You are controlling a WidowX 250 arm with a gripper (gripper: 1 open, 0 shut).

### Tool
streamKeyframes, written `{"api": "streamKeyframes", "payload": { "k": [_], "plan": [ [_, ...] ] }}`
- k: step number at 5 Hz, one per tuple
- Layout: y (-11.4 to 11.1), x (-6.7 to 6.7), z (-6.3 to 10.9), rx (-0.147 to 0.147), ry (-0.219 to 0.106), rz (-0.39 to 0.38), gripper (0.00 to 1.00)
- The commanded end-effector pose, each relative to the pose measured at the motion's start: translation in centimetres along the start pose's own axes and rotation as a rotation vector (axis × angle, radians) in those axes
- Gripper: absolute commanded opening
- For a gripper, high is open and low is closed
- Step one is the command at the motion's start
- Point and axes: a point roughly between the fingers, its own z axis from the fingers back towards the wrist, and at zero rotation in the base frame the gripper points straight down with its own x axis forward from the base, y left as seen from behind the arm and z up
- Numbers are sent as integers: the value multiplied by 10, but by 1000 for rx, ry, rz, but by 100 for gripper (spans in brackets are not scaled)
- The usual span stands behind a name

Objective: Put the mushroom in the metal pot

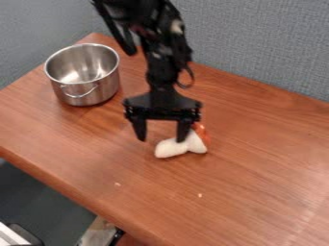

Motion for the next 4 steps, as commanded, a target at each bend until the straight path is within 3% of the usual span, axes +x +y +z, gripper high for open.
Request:
{"api": "streamKeyframes", "payload": {
  "k": [1,2,3,4],
  "plan": [
    [-24,-4,-8,6,-33,34,100],
    [-15,-7,-13,30,-32,76,0],
    [-3,-11,-14,54,-31,110,0],
    [5,-12,11,59,-36,78,0]
  ]
}}
